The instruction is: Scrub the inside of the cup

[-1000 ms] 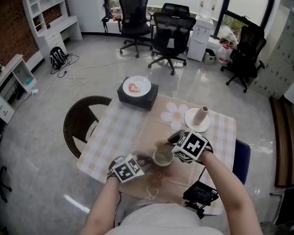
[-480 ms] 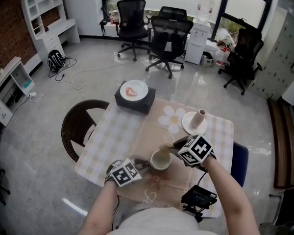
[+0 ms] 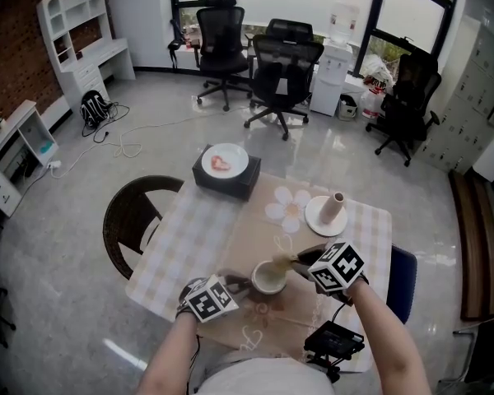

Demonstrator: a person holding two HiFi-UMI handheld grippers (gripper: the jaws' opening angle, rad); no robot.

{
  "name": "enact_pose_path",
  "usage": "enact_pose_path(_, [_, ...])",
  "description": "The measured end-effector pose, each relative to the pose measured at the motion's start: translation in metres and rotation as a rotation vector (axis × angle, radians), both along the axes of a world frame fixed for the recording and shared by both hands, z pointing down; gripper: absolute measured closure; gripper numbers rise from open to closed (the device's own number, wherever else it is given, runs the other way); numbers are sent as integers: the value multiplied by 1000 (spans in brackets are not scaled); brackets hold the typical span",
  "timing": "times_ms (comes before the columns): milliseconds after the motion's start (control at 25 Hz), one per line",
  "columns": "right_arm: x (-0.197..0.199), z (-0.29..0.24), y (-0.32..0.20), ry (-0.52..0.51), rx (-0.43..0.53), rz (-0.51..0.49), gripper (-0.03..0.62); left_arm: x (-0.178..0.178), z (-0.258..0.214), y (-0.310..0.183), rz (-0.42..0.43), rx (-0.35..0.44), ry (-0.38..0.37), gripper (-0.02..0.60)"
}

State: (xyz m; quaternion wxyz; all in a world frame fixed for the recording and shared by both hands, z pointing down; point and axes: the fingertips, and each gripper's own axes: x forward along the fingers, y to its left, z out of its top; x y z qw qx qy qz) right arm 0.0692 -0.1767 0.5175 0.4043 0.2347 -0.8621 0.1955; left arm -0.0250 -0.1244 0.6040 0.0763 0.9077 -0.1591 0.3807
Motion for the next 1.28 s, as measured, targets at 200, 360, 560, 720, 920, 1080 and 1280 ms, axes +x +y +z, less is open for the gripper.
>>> enact_pose_path(200, [8,0,10,-13,6,20,545,0,2,-1,-15,3,2,511])
enact_pose_path(360, [12,-3,19,-32,2,39,545,-1,-1,-2,-34,4,9,511])
enact_pose_path(560, [17,-3,34,-49,0,48,545,-1,-1,-2,-52,4,16,511])
enact_pose_path(720, [14,-3,48,-42,19,30,545,0,-2,-4,-69,6,39,511])
enact_pose_path(920, [10,-4,63,-23,35,-12,545,0,-4,-3,-85,-2,32,511])
enact_pose_path(1080, [8,-3,74,-24,24,-32,545,0,-3,-3,-96,-7,35,511])
enact_pose_path(1280, [4,-3,84,-47,6,-36,545,0,-5,-4,-114,-7,53,511])
